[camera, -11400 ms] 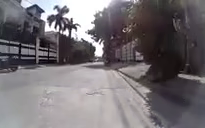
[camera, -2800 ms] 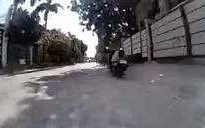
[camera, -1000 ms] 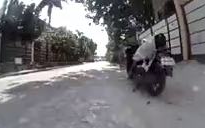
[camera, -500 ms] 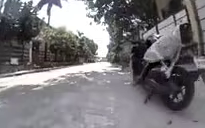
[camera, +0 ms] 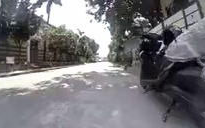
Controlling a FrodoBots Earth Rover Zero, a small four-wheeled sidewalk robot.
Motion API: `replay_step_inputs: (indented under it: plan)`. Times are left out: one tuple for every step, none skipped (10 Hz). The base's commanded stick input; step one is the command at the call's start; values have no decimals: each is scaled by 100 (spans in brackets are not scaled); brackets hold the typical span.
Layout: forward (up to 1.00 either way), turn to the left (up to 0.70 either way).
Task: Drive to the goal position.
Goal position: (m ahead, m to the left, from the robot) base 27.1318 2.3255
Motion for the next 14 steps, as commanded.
replay_step_inputs:
  plan:
    - [100, 0]
    - [100, 0]
    - [100, 0]
    - [100, 0]
    - [100, 0]
    - [100, 0]
    - [100, 0]
    - [100, 0]
    - [100, 0]
    - [100, -23]
    - [100, -36]
    - [100, -37]
    - [100, -15]
    - [100, 0]
